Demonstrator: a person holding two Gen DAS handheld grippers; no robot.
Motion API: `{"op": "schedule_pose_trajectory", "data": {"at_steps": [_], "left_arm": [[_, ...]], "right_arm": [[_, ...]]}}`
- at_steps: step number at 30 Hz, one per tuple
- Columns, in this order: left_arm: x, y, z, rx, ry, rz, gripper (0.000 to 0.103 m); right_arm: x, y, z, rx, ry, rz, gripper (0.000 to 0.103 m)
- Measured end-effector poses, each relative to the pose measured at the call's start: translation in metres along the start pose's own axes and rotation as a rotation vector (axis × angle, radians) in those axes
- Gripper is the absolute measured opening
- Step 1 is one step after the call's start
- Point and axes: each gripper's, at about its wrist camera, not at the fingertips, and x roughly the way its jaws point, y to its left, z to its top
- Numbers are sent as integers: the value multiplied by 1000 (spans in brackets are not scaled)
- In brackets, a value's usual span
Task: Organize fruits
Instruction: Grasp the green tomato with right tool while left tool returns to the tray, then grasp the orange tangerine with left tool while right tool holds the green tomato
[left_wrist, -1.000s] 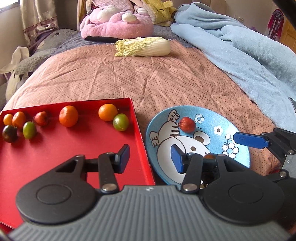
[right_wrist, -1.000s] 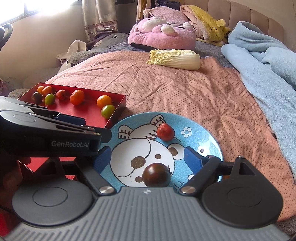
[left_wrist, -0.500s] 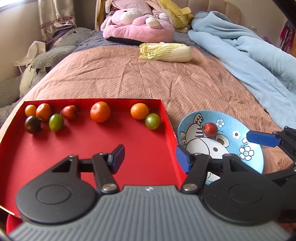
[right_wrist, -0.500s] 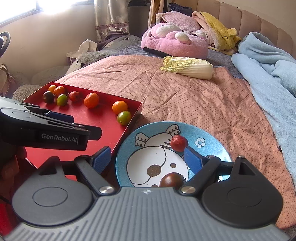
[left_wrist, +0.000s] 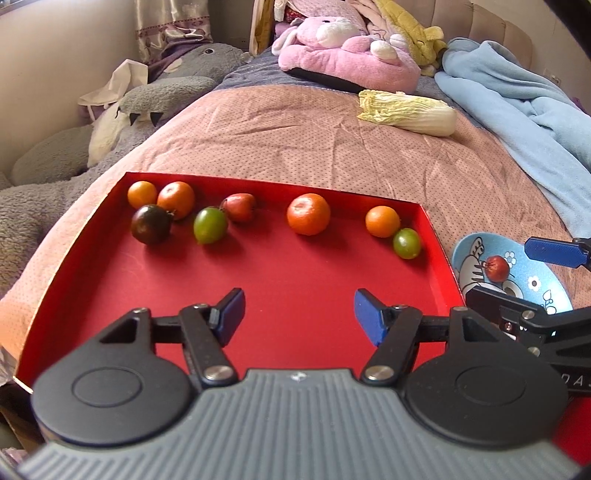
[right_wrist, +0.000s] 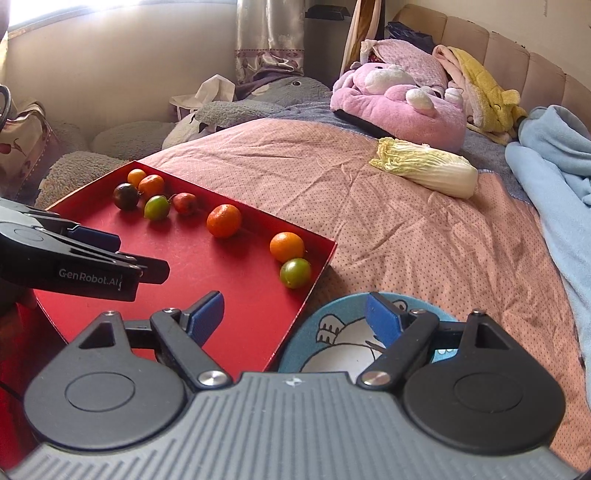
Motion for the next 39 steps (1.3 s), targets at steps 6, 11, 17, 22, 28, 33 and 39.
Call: {"op": "schedule_pose_trajectory", "data": {"at_steps": [6,11,17,22,28,33,39], "left_arm": [[6,21,7,-49,4,25,68],[9,31,11,-78,3,26,68],[15,32,12,-66,2,25,68],[21,34,14,-73,13,9,68],[28,35,17,-85,23,-7,68],[33,33,20,-84,34,-16,68],[36,27,25,-69,34,-28,68]], "right_arm": [[19,4,16,-8,-1,32,86],[40,5,26,-26,14,59,74],[72,5,34,-34,58,85,57],[97,8,35,-91,103,38,50],[121,17,29,-203,145,-23,43],[128,21,26,-267,137,-66,34],[120,10,28,-171,118,-30,33]]}}
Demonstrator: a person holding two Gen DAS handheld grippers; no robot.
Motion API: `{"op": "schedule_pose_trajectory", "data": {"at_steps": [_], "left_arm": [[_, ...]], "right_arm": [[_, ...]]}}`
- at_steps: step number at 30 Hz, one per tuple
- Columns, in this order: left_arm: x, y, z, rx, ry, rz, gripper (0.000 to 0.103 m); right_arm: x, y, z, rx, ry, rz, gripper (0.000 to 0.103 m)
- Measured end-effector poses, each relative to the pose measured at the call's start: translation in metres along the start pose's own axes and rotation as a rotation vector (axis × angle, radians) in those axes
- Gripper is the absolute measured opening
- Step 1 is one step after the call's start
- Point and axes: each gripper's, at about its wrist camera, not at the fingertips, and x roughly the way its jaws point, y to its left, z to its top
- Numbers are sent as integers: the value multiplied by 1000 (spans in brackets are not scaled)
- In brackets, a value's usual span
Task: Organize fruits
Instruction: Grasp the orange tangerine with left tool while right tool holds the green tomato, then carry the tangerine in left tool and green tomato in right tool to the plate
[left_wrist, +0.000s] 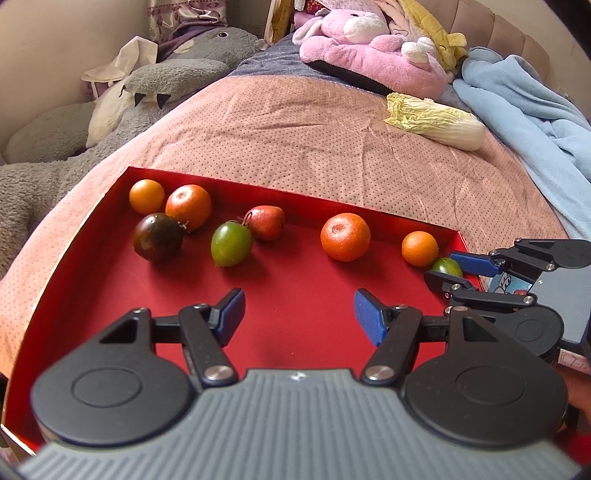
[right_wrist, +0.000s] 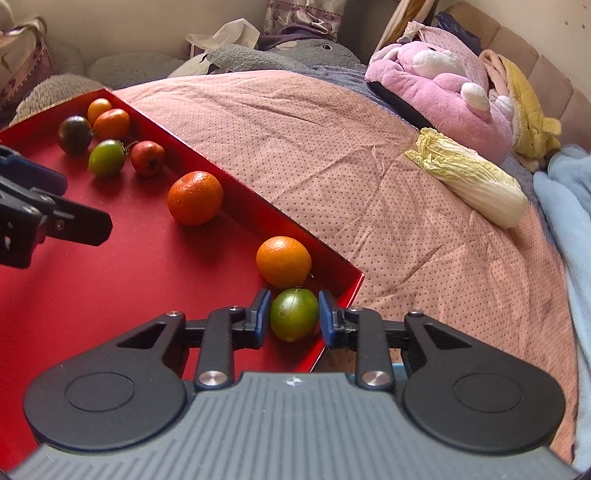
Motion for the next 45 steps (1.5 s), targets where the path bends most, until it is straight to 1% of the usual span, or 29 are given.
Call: {"op": "schedule_pose_trajectory", "data": {"at_steps": [3,7,10,13,17,19,21,22,23,29,34,39,45], "left_arm": [[3,-6,4,20,0,-16,68],[12,-21,11,57,-2,-23,68],[26,-33,18,84,3,-17,68],[43,-40,24,106,17,13,68],[63,-41,32,92,47,47,67],[67,-42,34,102,46,69,66],[70,-43,35,115,51,67,53],[70,-45,35,121,49,67,46],[69,-45,35,121,49,54,43],[62,-45,30,112,42,58,41],[43,-40,23,91,29,56,41],[25,-31,11,63,29,67,41],[11,-29,-1,60,30,83,41]], "right_arm": [[-16,-10,-3,135,-13,94,33],[-29,-7,-15,192,-6,157,33],[-29,-5,-25,217,7,170,33],[-32,-1,-29,224,2,175,33],[-33,-2,-31,237,-1,180,33],[-33,-4,-30,244,-4,182,33],[-34,-6,-30,250,-6,180,33],[-35,-7,-31,255,-8,180,33],[-35,-8,-31,260,-9,180,33],[-48,-8,-32,273,-31,179,33],[-63,-8,-33,278,-54,187,33],[-75,-5,-38,284,-60,194,33],[-92,5,-44,278,-74,207,33]]}}
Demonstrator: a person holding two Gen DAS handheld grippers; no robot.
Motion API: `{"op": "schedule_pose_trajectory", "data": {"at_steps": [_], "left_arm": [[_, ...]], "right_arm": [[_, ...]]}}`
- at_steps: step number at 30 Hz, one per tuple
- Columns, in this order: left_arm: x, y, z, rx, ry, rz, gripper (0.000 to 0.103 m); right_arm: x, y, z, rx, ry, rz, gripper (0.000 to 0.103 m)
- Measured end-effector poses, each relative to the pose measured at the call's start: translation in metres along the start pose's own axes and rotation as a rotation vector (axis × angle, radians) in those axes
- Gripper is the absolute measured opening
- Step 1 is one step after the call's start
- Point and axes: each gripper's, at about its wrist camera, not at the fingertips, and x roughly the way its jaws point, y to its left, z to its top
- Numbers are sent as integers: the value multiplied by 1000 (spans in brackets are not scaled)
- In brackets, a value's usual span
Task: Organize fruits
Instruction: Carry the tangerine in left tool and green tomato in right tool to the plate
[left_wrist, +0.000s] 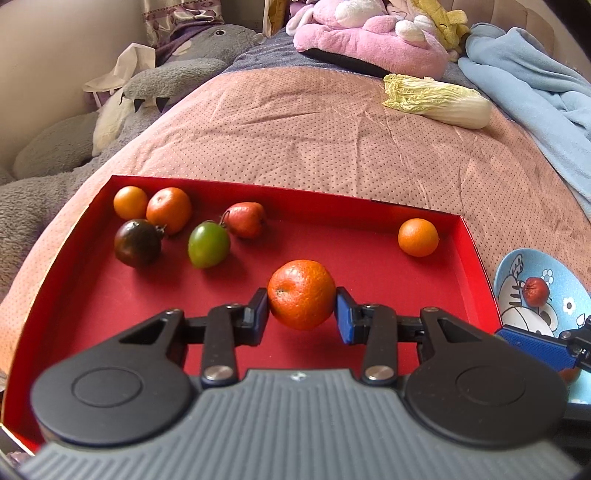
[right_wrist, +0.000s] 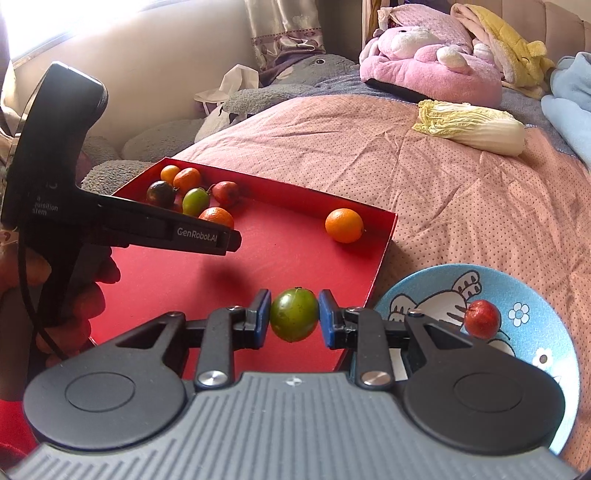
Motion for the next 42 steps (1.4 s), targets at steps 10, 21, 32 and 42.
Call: {"op": "schedule_pose_trajectory", "data": {"at_steps": [10,21,32,42], "left_arm": [[-25,-8,-8,14,-34,3,41],[-35,-14,-13,24,-40,9,41],[-41,-21,-11,43,-47,10,41],[-46,-33,-6,59,-60,-20,41]], "right_arm": [[-28,9,-4,-18,-38,0,33],[-47,8,-7,-12,-71,-9,33],[-57,4,-10,0,-85,-16,33],[-64,-2,-11,14,-88,-32,33]]}}
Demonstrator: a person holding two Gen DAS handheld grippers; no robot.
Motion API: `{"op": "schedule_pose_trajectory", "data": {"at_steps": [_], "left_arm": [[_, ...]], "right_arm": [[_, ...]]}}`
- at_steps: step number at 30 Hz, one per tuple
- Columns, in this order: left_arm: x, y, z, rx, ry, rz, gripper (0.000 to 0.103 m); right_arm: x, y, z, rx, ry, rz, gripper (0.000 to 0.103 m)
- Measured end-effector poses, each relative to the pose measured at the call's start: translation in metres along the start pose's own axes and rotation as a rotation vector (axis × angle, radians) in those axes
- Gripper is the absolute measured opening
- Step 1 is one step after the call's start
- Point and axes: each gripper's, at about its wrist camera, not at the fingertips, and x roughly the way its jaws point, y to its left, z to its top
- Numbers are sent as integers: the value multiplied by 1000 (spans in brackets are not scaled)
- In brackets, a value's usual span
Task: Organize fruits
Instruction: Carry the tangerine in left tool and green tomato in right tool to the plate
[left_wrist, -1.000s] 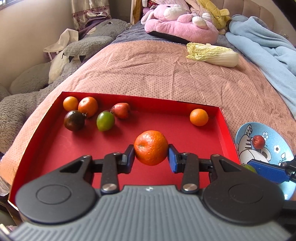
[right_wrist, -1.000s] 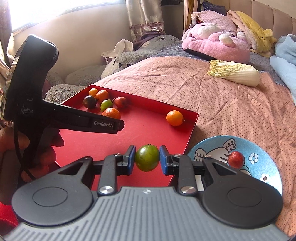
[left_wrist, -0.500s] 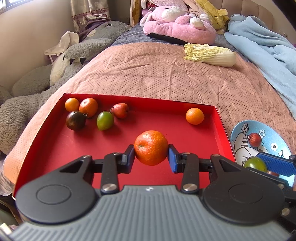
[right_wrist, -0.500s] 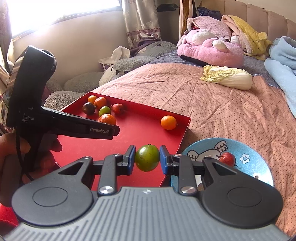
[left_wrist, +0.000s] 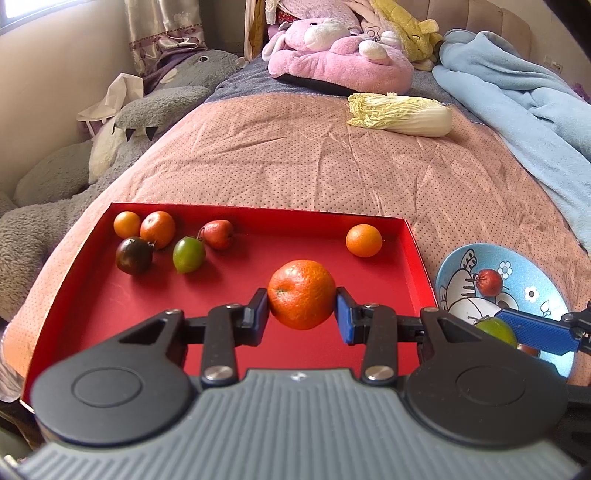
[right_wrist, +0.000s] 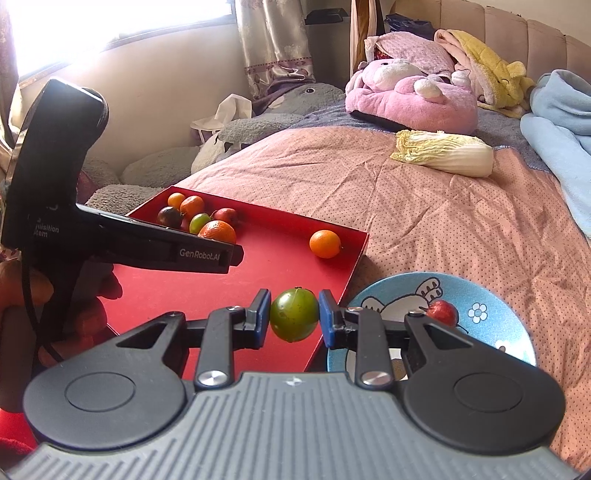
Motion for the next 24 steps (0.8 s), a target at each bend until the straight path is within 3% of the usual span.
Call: {"op": "schedule_pose_trajectory", "data": {"at_steps": [24], "left_arm": [[-5,-61,4,104,-12,-102,41]], "right_arm": [[-7,-78,-21,139,20,-161,33]]}}
